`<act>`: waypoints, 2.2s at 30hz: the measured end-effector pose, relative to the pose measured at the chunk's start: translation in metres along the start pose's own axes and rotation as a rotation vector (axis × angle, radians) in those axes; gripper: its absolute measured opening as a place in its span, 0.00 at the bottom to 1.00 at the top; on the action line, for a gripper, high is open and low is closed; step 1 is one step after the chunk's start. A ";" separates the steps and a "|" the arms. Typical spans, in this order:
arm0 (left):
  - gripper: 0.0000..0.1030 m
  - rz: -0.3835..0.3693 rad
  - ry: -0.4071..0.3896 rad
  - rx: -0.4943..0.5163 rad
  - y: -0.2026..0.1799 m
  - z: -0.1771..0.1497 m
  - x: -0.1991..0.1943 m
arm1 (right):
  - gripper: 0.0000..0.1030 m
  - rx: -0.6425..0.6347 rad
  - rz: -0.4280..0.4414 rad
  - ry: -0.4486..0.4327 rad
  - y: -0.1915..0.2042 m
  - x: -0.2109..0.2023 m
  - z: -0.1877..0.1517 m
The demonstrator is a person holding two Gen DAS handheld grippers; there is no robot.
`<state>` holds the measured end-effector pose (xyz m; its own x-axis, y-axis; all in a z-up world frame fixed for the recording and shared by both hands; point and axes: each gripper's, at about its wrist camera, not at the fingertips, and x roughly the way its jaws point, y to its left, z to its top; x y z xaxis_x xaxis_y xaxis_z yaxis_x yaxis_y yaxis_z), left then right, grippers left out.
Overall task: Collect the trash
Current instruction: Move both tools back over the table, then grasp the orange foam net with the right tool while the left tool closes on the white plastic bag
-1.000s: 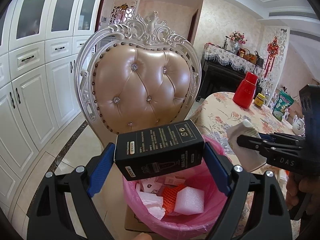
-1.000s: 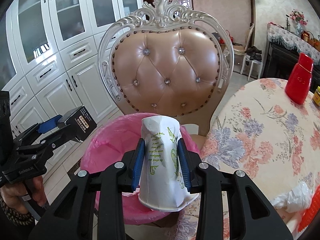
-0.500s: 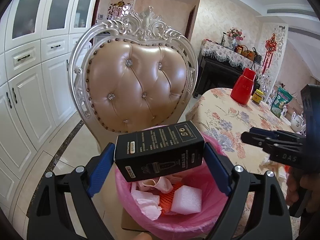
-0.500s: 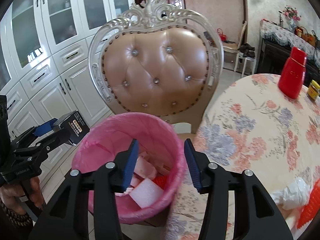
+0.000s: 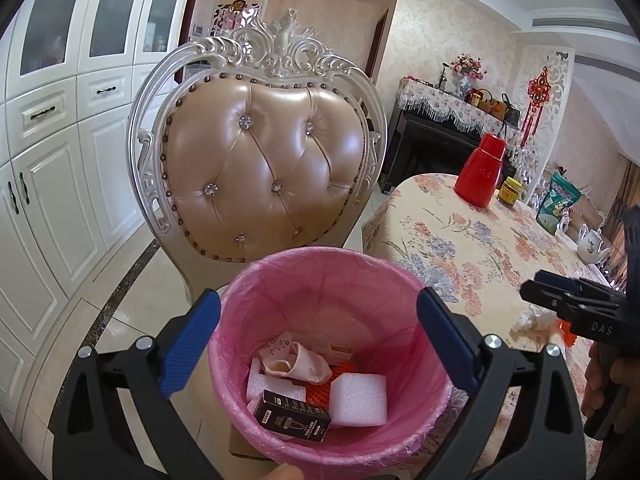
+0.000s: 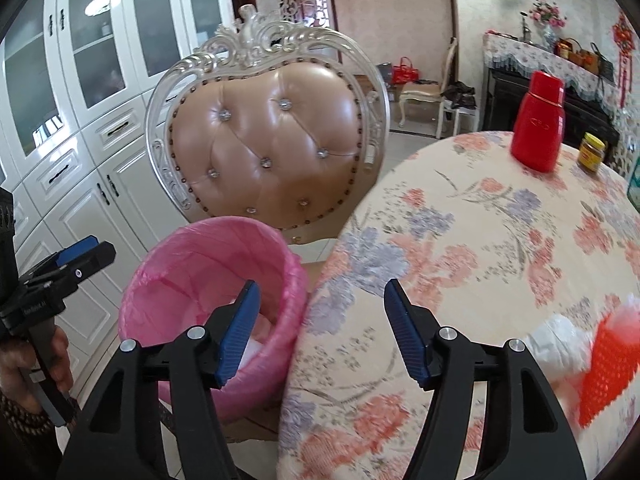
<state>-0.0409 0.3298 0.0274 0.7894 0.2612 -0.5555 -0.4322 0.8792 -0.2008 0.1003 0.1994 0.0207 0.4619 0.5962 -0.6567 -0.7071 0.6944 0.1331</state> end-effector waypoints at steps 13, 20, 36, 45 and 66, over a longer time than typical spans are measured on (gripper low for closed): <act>0.93 -0.062 0.006 0.035 -0.039 -0.006 0.004 | 0.70 0.075 -0.081 -0.015 -0.049 -0.038 -0.037; 0.93 -0.103 0.007 0.060 -0.069 -0.010 0.006 | 0.72 0.116 -0.134 -0.028 -0.080 -0.063 -0.052; 0.93 -0.161 0.029 0.129 -0.138 -0.019 0.015 | 0.76 0.202 -0.216 -0.041 -0.147 -0.106 -0.092; 0.93 -0.197 0.046 0.167 -0.178 -0.026 0.024 | 0.77 0.239 -0.251 -0.049 -0.182 -0.125 -0.108; 0.93 -0.247 0.111 0.247 -0.254 -0.038 0.064 | 0.78 0.218 -0.270 -0.026 -0.233 -0.099 -0.101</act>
<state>0.1026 0.1080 0.0122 0.7987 -0.0038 -0.6017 -0.1056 0.9836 -0.1465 0.1648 -0.0626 -0.0202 0.6319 0.3871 -0.6714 -0.4276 0.8967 0.1146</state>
